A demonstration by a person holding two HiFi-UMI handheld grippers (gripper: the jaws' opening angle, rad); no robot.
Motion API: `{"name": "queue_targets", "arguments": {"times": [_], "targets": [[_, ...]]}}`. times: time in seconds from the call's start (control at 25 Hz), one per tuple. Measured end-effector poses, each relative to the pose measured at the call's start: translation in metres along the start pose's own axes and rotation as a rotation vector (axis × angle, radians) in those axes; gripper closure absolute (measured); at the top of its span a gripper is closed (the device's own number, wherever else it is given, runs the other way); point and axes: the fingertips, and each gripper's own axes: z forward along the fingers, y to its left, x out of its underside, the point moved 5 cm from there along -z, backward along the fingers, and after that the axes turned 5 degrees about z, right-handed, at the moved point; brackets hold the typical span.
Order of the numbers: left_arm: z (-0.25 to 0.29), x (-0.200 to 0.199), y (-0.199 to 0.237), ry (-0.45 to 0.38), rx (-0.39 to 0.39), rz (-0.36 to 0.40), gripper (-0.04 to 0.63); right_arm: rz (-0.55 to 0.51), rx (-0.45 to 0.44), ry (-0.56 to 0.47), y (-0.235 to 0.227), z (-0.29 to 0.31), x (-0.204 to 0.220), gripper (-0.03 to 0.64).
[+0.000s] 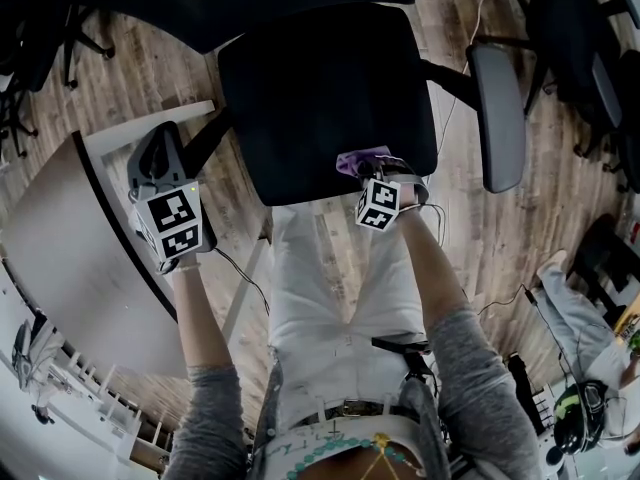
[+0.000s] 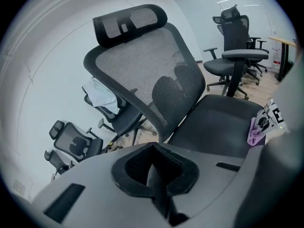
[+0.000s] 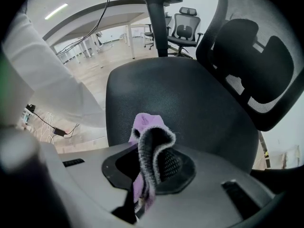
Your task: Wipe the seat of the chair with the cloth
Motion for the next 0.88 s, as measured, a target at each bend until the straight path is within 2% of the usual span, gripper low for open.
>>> {"name": "queue_targets", "arguments": {"times": [0.16,0.88], "targets": [[0.0,0.002,-0.001,0.026,-0.003,0.002,0.597,0.002,0.008,0.005,-0.004,-0.003,0.006,0.565],[0.001,-0.002,-0.002,0.02,-0.021,0.026,0.597,0.043,0.06,0.006,-0.025,-0.02,0.04,0.565]]}}
